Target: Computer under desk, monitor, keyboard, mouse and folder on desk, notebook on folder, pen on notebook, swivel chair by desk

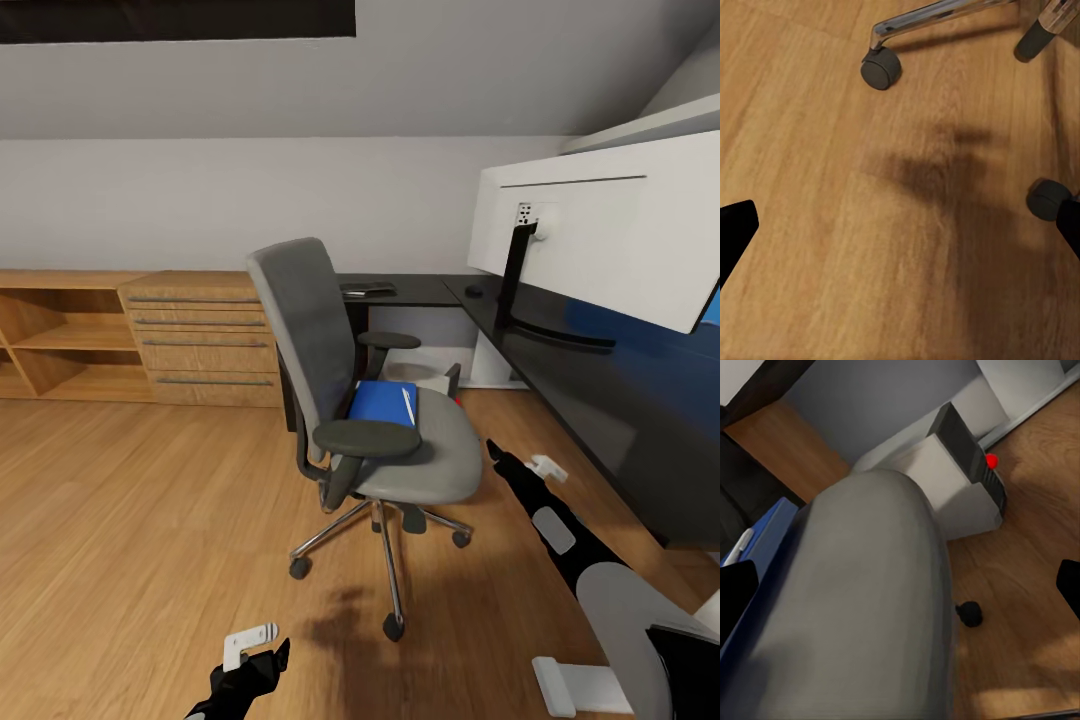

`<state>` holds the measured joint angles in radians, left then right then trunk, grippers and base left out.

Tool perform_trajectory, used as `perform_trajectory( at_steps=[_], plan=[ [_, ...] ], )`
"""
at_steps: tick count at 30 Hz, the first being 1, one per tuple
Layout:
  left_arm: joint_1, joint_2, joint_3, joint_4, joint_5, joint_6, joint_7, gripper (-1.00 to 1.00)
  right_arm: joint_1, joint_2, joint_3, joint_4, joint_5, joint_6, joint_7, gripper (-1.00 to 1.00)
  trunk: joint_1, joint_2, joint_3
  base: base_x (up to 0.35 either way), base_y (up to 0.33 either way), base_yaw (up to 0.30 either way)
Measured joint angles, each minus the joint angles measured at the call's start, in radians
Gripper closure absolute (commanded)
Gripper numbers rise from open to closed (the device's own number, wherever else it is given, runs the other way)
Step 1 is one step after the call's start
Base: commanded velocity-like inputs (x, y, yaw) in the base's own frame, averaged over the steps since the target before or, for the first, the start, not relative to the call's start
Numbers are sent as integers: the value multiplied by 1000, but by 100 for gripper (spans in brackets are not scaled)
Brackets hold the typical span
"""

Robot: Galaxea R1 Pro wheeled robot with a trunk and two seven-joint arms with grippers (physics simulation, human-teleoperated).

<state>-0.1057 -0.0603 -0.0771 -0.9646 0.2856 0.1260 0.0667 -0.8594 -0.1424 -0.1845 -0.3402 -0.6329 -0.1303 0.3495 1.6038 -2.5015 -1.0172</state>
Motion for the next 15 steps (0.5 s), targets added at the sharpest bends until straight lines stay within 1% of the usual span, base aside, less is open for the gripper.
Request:
perform_trajectory(
  at_steps=[6,15],
  plan=[
    [0,0,0,0,0,0,0,-100,0,0,0,1,-2,8,0,-100,0,0,0,0,0,0],
    [0,-1,0,0,0,0,0,-100,0,0,-1,0,-10,75,2,-100,0,0,0,0,0,0]
  ],
)
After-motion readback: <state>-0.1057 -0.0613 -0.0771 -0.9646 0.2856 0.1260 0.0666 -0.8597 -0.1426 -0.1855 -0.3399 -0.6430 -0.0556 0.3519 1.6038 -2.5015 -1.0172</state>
